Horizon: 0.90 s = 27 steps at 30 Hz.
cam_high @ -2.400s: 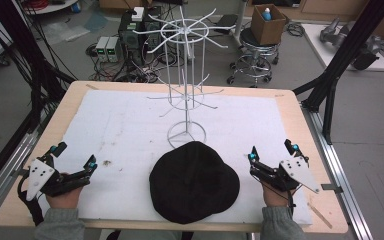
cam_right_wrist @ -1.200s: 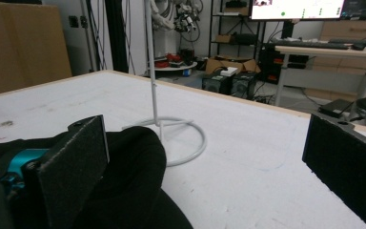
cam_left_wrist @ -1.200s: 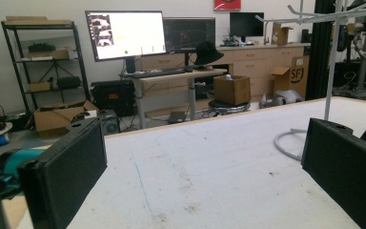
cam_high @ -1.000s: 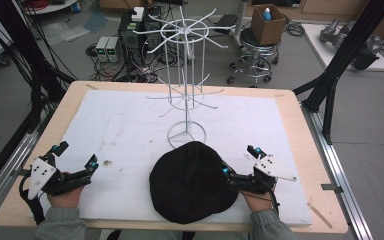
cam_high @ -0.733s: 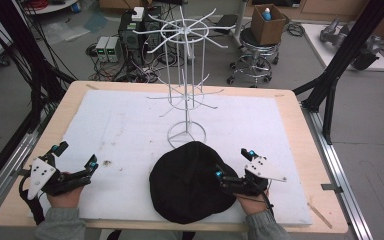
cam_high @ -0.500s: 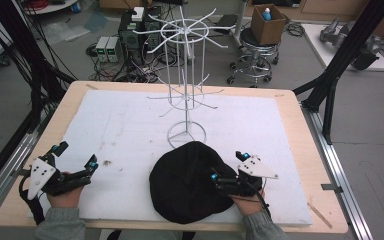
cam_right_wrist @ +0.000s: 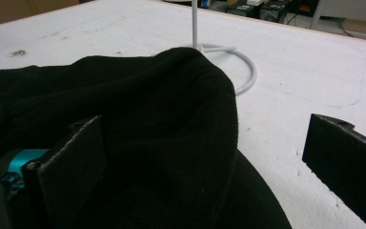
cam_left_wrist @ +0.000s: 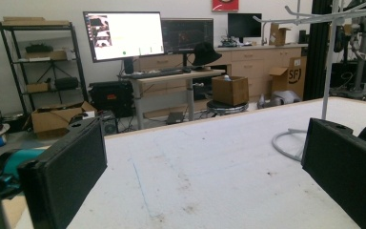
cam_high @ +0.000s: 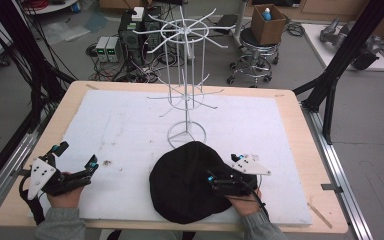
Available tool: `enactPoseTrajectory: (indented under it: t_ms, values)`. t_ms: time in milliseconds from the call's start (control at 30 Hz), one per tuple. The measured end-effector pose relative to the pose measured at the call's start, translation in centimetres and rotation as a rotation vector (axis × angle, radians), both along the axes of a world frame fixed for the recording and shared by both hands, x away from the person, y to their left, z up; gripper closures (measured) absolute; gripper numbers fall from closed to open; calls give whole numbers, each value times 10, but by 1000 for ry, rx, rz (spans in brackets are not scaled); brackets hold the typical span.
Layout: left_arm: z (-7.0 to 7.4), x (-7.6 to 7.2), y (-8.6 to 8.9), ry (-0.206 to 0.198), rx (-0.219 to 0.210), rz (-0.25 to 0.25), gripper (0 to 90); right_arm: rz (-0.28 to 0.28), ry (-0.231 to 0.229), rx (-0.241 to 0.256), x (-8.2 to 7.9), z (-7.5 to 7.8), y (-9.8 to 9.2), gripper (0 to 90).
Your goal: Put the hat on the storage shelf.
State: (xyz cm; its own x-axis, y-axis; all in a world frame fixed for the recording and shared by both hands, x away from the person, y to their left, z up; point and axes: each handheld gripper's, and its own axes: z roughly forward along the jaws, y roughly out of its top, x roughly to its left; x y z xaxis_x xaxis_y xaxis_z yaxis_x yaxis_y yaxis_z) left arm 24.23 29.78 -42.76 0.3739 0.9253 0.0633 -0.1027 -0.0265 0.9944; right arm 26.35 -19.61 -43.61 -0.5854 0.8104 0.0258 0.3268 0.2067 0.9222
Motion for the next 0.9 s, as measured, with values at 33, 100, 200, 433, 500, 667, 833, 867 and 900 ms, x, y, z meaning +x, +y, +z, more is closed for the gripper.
enactPoseTrajectory:
  t_ms: [33,100,200,433,500,667,833,867,900]
  values:
    - [0,0,0,0,0,0,17,5,13,8,0,-1,1,7]
    - [0,0,0,0,-3,1,17,9,22,4,0,-1,1,11]
    - [0,0,0,0,-1,1,17,42,38,-4,1,-3,2,75]
    - [0,0,-1,0,1,-1,17,83,67,4,2,-3,2,195]
    - [1,-1,-1,-5,7,10,17,91,83,14,3,-4,2,207]
    - [1,-1,0,-9,9,13,17,96,100,25,3,-4,2,286]
    - [2,-2,-1,-12,5,16,17,93,100,27,2,-3,2,395]
    - [2,-2,0,-15,2,17,17,92,97,24,2,-3,2,413]
    - [2,-2,0,-15,2,17,17,92,97,24,2,-3,2,413]
